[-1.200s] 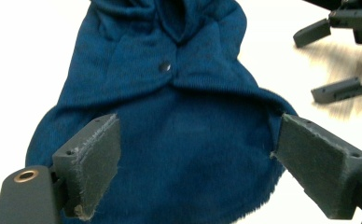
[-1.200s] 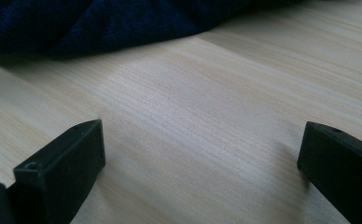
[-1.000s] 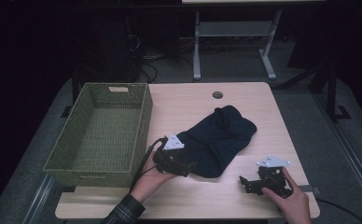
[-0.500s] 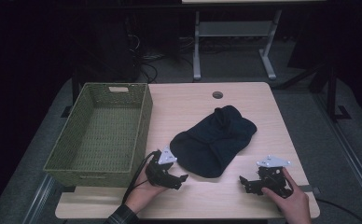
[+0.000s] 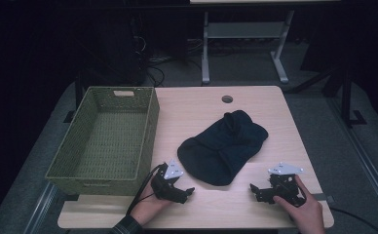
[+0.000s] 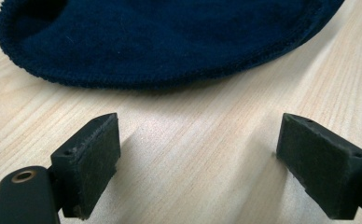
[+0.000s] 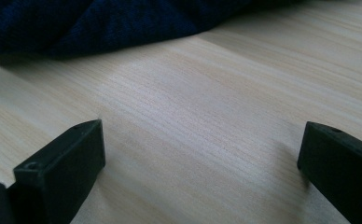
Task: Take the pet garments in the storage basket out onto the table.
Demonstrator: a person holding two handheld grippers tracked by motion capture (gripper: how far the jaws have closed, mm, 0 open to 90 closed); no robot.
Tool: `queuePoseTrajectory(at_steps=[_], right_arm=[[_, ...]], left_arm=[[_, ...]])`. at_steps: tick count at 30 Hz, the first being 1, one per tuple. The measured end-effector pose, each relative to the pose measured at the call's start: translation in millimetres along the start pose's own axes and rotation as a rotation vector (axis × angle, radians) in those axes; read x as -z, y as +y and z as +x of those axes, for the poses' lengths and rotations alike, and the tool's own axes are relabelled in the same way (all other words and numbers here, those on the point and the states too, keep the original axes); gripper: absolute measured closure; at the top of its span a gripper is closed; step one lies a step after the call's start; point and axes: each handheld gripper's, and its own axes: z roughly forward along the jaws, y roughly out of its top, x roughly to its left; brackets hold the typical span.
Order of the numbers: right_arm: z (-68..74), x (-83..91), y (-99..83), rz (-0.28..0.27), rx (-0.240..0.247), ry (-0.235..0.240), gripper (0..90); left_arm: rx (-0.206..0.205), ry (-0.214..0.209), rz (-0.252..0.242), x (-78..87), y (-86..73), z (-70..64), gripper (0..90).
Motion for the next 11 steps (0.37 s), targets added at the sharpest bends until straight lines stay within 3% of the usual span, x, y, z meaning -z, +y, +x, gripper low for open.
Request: queuePoseTrajectory(at_steps=[11], right_arm=[[0.2, 0.0, 0.0, -0.001, -0.003, 0.000, 0.5]], left_arm=[[0.002, -0.001, -0.004, 0.3, -0.8, -0.6, 13.1]])
